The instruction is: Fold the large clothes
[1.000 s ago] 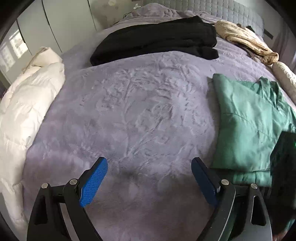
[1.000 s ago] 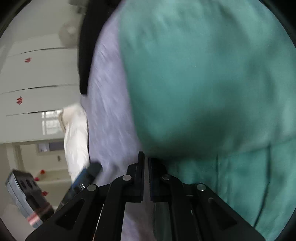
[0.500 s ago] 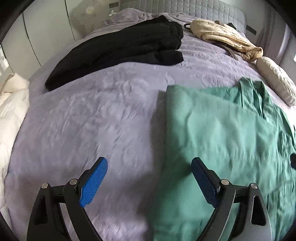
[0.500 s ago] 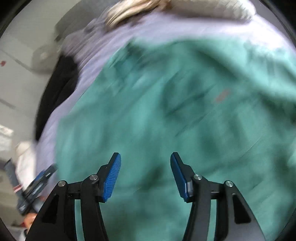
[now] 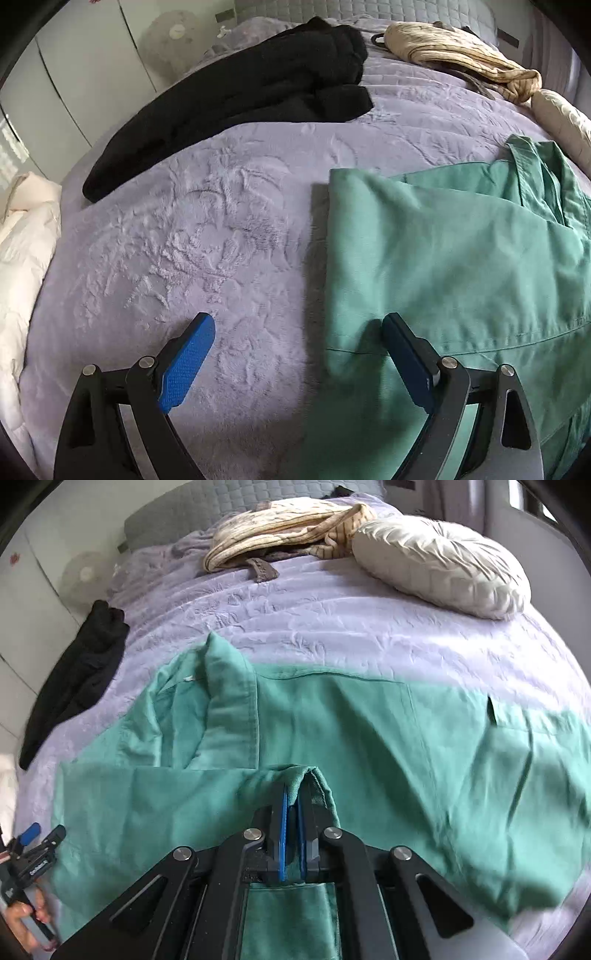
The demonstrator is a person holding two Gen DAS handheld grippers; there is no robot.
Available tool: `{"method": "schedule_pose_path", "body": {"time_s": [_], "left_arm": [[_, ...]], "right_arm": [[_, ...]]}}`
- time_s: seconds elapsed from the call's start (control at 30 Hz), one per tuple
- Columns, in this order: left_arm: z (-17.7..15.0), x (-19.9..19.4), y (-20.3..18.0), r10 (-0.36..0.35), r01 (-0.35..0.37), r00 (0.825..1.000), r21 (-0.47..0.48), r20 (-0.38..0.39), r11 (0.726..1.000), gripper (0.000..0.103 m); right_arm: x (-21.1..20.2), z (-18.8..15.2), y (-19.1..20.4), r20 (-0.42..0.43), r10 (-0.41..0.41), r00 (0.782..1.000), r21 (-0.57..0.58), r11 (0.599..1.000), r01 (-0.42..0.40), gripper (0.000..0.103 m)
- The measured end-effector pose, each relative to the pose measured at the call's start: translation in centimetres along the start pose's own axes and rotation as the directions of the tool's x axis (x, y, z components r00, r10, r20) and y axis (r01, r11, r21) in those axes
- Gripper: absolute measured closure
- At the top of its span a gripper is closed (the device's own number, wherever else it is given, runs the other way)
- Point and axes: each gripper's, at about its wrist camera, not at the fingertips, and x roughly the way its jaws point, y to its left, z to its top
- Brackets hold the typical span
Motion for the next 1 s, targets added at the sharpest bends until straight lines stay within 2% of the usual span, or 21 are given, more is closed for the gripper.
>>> {"method": "schedule_pose_path", "body": {"time_s": [0.07, 0.1, 0.17, 0.23, 0.27, 0.33, 0.4, 0.47, 0.57, 0.73, 0.87, 0.97, 1.0], "left_arm": [[0.5, -0.3, 0.6, -0.006, 0.006, 1.0, -0.011, -0.009, 1.0, 0.011], [0.8, -0.4, 1.0, -0.019, 0.019, 1.0, -0.018, -0.016, 1.0, 0.011], [1.7, -0.6, 2.1, -0.062, 0.061, 0.997, -0.023, -0.035, 0.998, 0.011], [2.3, -1.0, 2.9, -0.062, 0.061, 0.997, -0.028, -0.043, 0.998, 0.011], [2.4, -1.4, 3.3, -0.072, 0.07, 0.997, -0.034, -0.04, 0.997, 0.011], [1.7, -2.5, 3.7, -0.097, 0.096, 0.995, -0.04, -0.034, 0.995, 0.011], [0.7, -3.0, 3.4, -0.086, 0.085, 0.996, -0.016, -0.039, 0.996, 0.011], [-1.1, -2.9, 2.8, -0.048, 0.05, 0.997, 0.034, -0.057, 0.998, 0.011], [-4.3, -1.8, 2.9, 0.037, -0.028, 0.993, 0.083, -0.109, 0.996, 0.011], [-7.1, -1.9, 6.1, 0.05, -0.048, 0.982, 0.014, -0.182, 0.999, 0.01], [-7.4, -4.1, 6.4, 0.069, -0.066, 0.98, 0.024, -0.187, 0.998, 0.011], [-7.1, -5.8, 4.9, 0.036, -0.03, 0.984, 0.034, -0.176, 0.999, 0.011], [-6.9, -6.3, 4.1, 0.021, -0.014, 0.985, 0.038, -0.173, 0.999, 0.011]], "right_arm": [[3.1, 0.0, -1.3, -0.103, -0.003, 0.995, 0.043, 0.999, 0.007, 0.096], [3.6, -0.1, -1.6, -0.116, 0.018, 0.993, 0.072, 0.997, -0.01, 0.095], [3.1, -0.1, -2.1, -0.102, 0.048, 0.994, 0.112, 0.993, -0.037, 0.087], [1.7, -0.4, -2.0, -0.101, 0.017, 0.995, 0.112, 0.994, -0.006, 0.053], [0.7, -0.9, -1.9, -0.086, 0.004, 0.996, 0.117, 0.993, 0.006, 0.048], [-1.5, -2.0, -1.7, -0.057, 0.035, 0.998, 0.125, 0.992, -0.028, 0.047], [-3.2, -3.4, -1.3, -0.065, 0.08, 0.995, 0.108, 0.991, -0.073, 0.047], [-3.8, -4.7, -0.4, -0.078, 0.091, 0.993, 0.065, 0.994, -0.086, 0.047], [-2.6, -7.5, 0.2, -0.135, 0.037, 0.99, 0.029, 0.999, -0.033, 0.047], [-3.1, -9.1, 0.2, -0.143, 0.048, 0.989, 0.037, 0.998, -0.043, 0.046], [-5.0, -10.8, -1.6, -0.175, 0.1, 0.979, 0.108, 0.991, -0.082, 0.042], [-6.7, -12.1, -3.5, -0.172, 0.157, 0.973, 0.195, 0.973, -0.123, 0.038], [-7.0, -12.5, -4.1, -0.169, 0.178, 0.969, 0.221, 0.965, -0.138, 0.034]]}}
